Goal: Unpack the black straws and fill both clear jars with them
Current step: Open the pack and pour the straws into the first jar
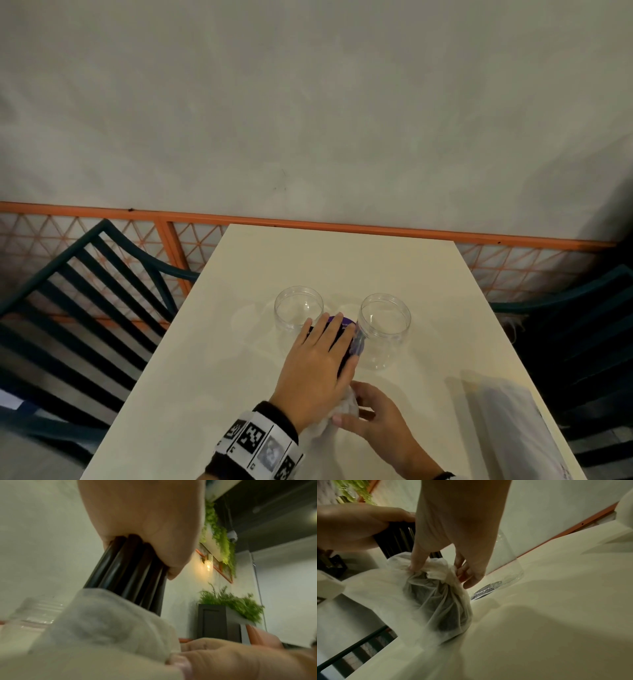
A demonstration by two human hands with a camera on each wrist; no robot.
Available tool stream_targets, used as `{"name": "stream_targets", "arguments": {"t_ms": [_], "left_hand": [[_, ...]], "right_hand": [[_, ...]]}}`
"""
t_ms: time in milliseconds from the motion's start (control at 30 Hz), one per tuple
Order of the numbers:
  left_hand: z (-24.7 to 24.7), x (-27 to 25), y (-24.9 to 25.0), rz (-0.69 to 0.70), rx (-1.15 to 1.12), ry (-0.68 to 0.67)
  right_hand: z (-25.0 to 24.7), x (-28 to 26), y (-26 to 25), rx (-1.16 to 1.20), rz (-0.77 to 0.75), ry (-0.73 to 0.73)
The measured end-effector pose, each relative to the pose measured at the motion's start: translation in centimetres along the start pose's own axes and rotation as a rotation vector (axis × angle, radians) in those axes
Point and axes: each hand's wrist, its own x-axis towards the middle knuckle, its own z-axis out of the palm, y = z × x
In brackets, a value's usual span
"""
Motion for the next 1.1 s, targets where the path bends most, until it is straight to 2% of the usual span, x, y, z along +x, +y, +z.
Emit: {"name": "stream_targets", "arguments": {"t_ms": [67,167,300,367,467,667,767,900,1033,1100], "left_hand": [[-0.5,-0.9,-0.6,-0.044,-0.172,0.054],[-1.9,-2.4,-2.3,-0.167,-0.495,0.14],[-3.9,-3.6,-4.3,-0.208,-0.743,0.203],[-4.6,-3.4,-5.3,-0.196,-0.767,0.208],[-5.1,-2.0,-6.6,-0.186,-0.677,0.231],[-2.8,3.0,-7.7,-0.262,-0.53,0.157],[-0.5,4.6,-8.0,-0.358,-0.536,0.179],[3.2,5.8,-7.9,-0.461,-0.545,0.273],[5.5,6.4,-7.8,-0.504,-0.526,0.284],[6.0,6.3,-7.8,-0.514,-0.52,0.269]], "right_hand": [[0.3,-0.6,-0.5,-0.028,-0.065,0.086],[-0.2,-1.3,-2.5,-0.178,-0.266,0.202],[-2.0,-1.8,-7.3,-0.467,-0.443,0.216],[-2.8,-1.2,-9.5,-0.669,-0.571,0.279],[-3.6,0.8,-13.1,-0.988,-0.767,0.413],[-3.7,5.5,-18.4,-1.447,-0.961,0.505],[-3.1,7.3,-19.2,-1.603,-1.023,0.449],[-1.5,8.5,-19.7,-1.781,-1.008,0.312],[0.0,9.3,-20.0,-1.926,-1.013,0.21],[0.8,9.6,-19.9,-1.951,-1.075,0.182]]}}
